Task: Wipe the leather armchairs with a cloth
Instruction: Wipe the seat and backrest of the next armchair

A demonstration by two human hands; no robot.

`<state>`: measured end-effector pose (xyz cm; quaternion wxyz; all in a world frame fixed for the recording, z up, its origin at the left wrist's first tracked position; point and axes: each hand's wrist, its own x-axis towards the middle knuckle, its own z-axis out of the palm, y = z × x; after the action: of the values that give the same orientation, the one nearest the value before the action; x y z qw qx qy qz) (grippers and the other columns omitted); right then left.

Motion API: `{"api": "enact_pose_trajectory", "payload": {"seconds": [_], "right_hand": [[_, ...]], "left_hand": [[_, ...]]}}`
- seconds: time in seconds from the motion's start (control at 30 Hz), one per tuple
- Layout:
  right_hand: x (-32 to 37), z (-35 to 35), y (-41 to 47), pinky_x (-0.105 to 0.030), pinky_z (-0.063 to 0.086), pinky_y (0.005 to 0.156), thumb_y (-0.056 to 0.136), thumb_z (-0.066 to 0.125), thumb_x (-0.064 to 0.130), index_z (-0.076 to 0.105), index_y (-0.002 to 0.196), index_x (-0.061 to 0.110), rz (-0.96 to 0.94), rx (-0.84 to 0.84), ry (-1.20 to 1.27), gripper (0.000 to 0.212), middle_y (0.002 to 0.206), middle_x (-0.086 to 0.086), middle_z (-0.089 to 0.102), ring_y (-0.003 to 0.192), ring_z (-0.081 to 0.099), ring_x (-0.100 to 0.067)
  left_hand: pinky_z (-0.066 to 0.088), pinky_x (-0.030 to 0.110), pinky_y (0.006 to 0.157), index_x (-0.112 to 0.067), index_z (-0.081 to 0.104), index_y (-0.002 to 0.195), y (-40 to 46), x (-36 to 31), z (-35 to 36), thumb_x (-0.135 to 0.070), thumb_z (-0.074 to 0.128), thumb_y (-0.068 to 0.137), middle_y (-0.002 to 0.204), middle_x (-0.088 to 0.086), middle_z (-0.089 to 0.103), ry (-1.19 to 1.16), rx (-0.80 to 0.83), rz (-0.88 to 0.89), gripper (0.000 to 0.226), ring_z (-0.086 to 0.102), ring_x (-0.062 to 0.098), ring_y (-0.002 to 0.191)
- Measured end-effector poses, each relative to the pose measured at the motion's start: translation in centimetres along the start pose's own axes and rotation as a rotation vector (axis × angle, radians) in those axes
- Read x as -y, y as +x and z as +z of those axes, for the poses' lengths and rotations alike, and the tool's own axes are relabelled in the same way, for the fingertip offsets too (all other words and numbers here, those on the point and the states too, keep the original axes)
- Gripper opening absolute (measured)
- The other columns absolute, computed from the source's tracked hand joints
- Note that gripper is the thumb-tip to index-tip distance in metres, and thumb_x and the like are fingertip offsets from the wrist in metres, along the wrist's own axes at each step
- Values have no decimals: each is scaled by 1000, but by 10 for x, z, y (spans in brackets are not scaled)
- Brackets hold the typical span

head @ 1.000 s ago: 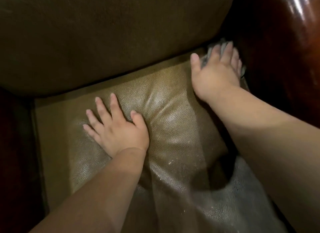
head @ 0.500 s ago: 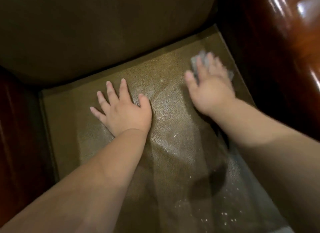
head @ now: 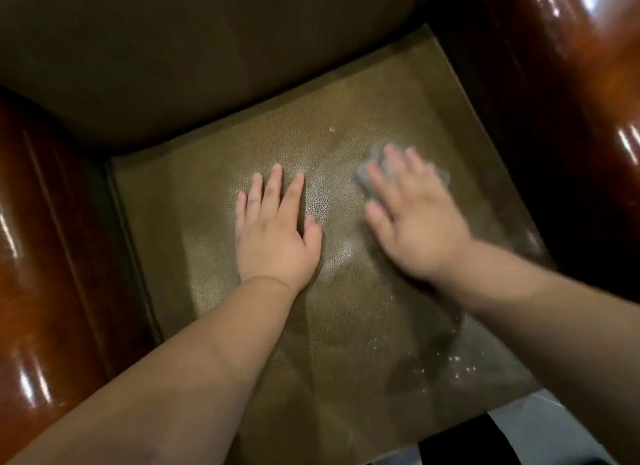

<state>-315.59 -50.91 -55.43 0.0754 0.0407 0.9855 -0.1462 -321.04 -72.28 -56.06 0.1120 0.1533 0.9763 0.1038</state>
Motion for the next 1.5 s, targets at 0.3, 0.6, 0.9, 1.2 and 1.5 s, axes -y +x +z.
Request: {"api": "enact_pose_trajectory", "payload": {"seconds": [0.3,0.6,0.9,1.2,1.5], "right_hand": [[-53,-31,1,-57,17,127,104,19,63,30,162,22,-150,77,-40,71,168,-20,25,155,21,-45],[30,10,-143,-53,19,127,109,36,40,41,158,31,-696,239,-15,50,171,-3,23,159,17,-31],[-4,-1,-54,-61,21,124,101,31,37,32,161,18,-67,10,-33,64,169,-21,23,154,21,-48],[-10,0,-97,-54,22,127,107,38,39,36,161,24,-703,119,-118,56,169,-10,28,157,22,-37],[66,42,-211,-52,16,128,97,52,24,38,159,22,-729,175,-21,64,171,-10,24,158,18,-38]], "left_hand": [[7,45,133,-32,31,165,-51,30,-17,-48,38,98,175,0,20,57,17,121,69,12,24,162],[10,49,132,-28,35,164,-61,24,-7,-43,37,97,174,5,24,25,3,61,68,17,29,161],[8,46,132,-27,33,165,-81,7,0,-46,37,99,175,4,20,8,-41,-83,69,13,25,162],[12,50,131,-24,35,164,-167,6,12,-38,41,100,173,6,25,37,-83,-81,66,18,32,161],[8,57,130,-28,30,166,-176,12,19,-41,38,102,176,6,18,2,-161,-312,65,14,33,162]]}}
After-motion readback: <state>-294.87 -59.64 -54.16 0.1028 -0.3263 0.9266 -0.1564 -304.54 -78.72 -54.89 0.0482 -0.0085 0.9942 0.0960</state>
